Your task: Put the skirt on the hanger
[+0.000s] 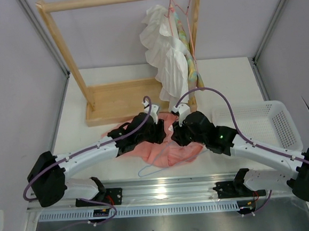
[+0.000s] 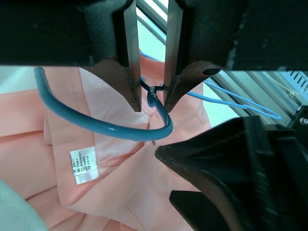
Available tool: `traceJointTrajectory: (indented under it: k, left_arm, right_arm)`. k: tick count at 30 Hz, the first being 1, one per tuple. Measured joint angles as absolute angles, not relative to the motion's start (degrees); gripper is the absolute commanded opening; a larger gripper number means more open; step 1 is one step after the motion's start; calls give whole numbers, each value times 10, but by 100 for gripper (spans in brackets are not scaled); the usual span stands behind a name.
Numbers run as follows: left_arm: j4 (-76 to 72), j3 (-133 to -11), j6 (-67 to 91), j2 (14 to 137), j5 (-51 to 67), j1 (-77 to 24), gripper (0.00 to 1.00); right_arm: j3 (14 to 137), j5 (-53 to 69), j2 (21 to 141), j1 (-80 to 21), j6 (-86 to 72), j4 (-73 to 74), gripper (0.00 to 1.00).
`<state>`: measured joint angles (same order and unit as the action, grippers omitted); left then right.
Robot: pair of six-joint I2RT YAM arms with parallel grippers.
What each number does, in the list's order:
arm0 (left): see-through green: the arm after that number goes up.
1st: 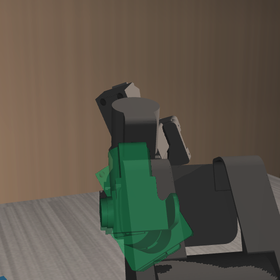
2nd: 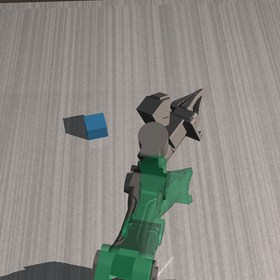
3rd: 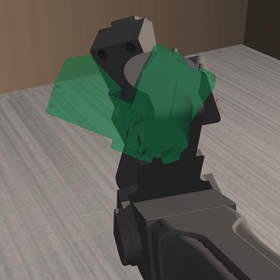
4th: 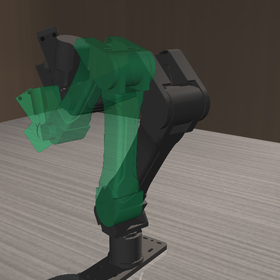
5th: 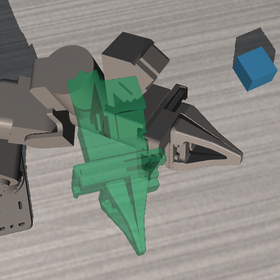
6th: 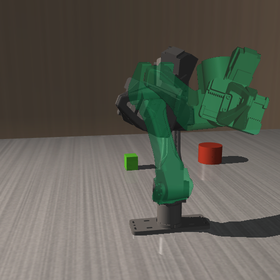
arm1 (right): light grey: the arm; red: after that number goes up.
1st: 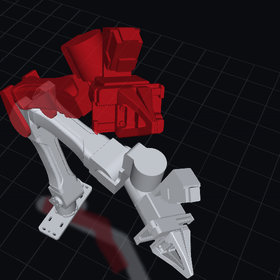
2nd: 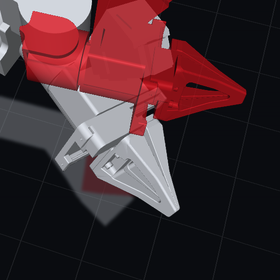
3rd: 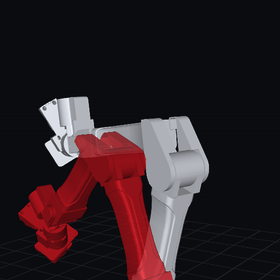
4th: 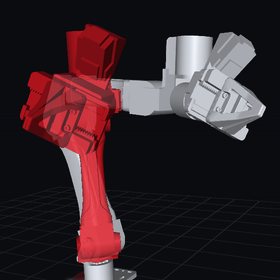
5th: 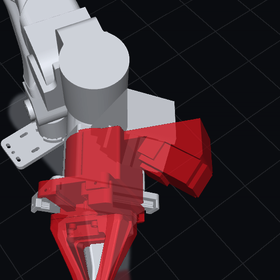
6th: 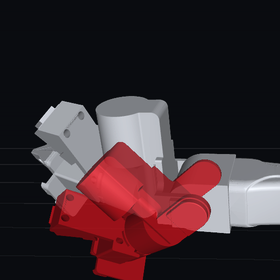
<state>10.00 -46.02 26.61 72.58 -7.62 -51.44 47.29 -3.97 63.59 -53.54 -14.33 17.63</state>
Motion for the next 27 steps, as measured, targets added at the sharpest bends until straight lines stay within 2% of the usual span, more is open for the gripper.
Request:
traceJointTrajectory:
  k: [15,18,19,21,22,24,25,27]
  left_arm:
    - [145,-515,224,839,-110,-553,57]
    - [146,-515,225,844,-118,-555,48]
    - [147,-516,225,845,-120,-555,39]
    - [150,-519,226,848,-128,-555,29]
    - [152,-523,227,852,-134,-555,19]
    - [156,-527,230,856,-143,-555,11]
    - [158,-527,231,856,-149,-556,3]
    - [162,-527,235,856,-161,-556,0]
  right_arm:
    - [473,-43,634,-538,-143,179,0]
    - [472,-43,631,-538,-143,179,0]
    - [472,-43,630,-538,-143,179,0]
    - [471,-43,627,-538,-143,179,0]
    - [470,-43,626,-538,-143,179,0]
    - [470,-44,625,-538,-143,178,0]
    - [470,-44,625,-538,-143,178,0]
    - [469,-44,625,-538,-143,179,0]
